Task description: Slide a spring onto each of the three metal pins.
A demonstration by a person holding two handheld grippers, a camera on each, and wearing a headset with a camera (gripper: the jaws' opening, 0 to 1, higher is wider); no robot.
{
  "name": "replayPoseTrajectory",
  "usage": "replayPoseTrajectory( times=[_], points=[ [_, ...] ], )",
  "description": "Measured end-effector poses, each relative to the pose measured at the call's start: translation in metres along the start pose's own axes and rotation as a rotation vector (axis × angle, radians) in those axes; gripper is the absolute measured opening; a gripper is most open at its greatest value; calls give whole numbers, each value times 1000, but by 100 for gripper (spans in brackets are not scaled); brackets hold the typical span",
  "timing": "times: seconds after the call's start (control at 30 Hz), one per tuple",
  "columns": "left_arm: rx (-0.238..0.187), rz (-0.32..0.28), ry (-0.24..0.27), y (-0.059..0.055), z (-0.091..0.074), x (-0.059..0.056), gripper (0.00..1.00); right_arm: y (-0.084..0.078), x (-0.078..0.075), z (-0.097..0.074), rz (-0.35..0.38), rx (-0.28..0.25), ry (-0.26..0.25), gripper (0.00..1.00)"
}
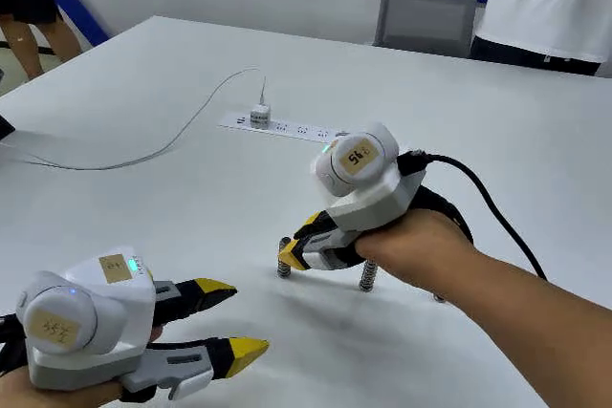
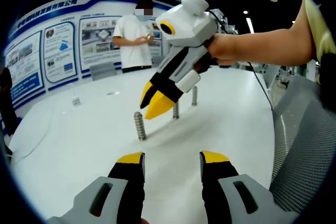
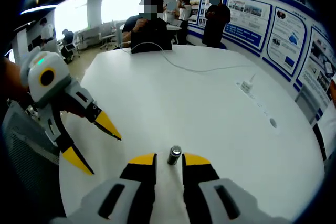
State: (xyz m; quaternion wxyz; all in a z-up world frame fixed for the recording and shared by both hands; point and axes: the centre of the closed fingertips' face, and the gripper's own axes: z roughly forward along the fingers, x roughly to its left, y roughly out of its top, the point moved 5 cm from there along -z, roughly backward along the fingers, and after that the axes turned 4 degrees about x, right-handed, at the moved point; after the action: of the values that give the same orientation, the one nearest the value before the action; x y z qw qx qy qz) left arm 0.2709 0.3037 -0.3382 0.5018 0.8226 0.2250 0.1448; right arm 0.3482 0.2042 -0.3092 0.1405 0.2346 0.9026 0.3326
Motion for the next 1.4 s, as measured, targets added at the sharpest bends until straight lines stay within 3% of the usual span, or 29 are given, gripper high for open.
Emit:
replayPoseTrajectory(
  times=[0.27,0.67,1.07,1.4],
  points=[
    [-4,-5,3,2,0,1,45,-3,9,-14,3,-35,-8,21],
    [-9,-11,3,4,0,0,49,-19,24,-34,29,-80,-10,23],
    [-11,-17,-8,7,2,-6,52,-48,36,-52,60,-107,-14,24],
    [-12,-14,-11,10,2,-7,55,-64,36,-74,61,-119,-34,26]
  ],
)
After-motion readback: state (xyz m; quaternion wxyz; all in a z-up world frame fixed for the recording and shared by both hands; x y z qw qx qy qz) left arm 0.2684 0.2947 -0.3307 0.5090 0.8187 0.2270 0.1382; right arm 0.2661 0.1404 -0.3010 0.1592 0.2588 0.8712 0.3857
